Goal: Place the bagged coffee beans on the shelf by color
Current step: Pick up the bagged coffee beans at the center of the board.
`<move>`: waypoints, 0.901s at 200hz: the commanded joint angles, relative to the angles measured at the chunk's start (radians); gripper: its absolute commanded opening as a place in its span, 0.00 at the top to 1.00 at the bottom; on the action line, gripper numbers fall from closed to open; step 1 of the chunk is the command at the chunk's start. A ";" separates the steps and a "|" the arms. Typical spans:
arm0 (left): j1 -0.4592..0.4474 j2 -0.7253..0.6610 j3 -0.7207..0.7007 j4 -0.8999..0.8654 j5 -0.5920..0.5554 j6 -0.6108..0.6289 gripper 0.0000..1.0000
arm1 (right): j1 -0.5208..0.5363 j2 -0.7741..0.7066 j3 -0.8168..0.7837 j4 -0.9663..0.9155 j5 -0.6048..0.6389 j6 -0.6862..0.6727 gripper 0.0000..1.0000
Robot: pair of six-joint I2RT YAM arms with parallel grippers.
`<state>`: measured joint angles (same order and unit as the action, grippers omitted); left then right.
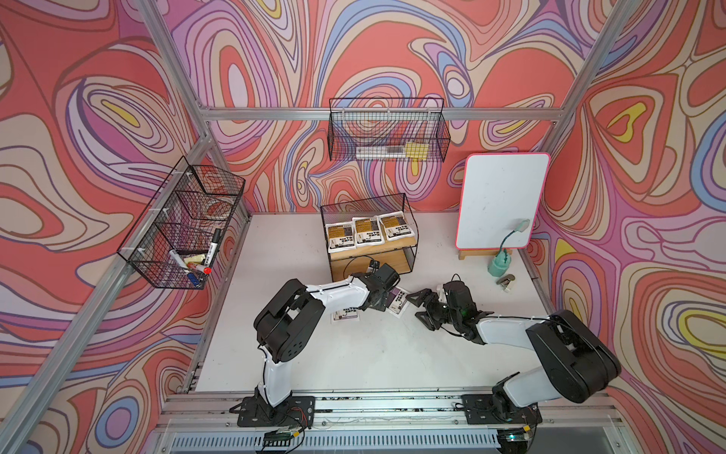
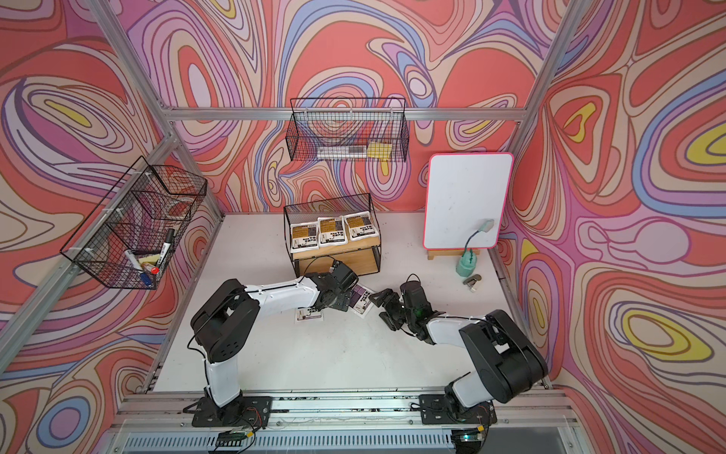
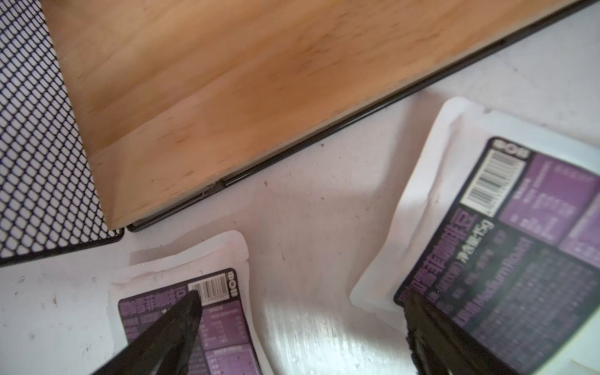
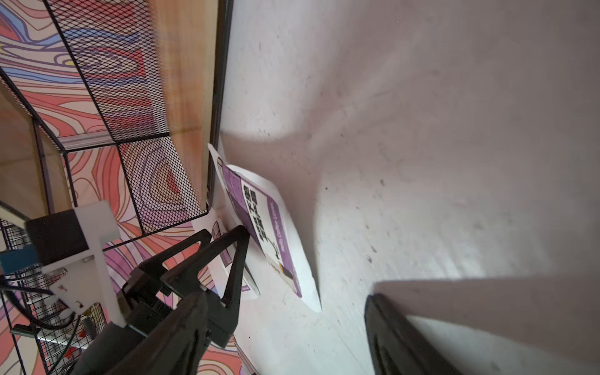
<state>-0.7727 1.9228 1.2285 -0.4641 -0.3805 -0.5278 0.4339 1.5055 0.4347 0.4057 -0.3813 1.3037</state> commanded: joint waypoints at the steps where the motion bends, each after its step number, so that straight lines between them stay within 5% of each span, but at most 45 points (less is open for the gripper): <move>1: 0.004 0.021 0.009 -0.012 0.004 0.006 0.01 | 0.007 0.049 -0.006 0.029 0.028 0.007 0.22; 106: 0.004 0.021 -0.012 -0.011 0.020 0.011 0.01 | 0.037 0.311 -0.022 0.316 -0.012 0.056 0.29; 180: 0.004 -0.005 -0.024 -0.016 0.028 0.008 0.01 | 0.037 0.351 -0.057 0.397 -0.027 0.074 0.62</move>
<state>-0.7723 1.9244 1.2243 -0.4614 -0.3695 -0.5240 0.4618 1.8126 0.4137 0.9195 -0.4156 1.3720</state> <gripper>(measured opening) 0.992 0.435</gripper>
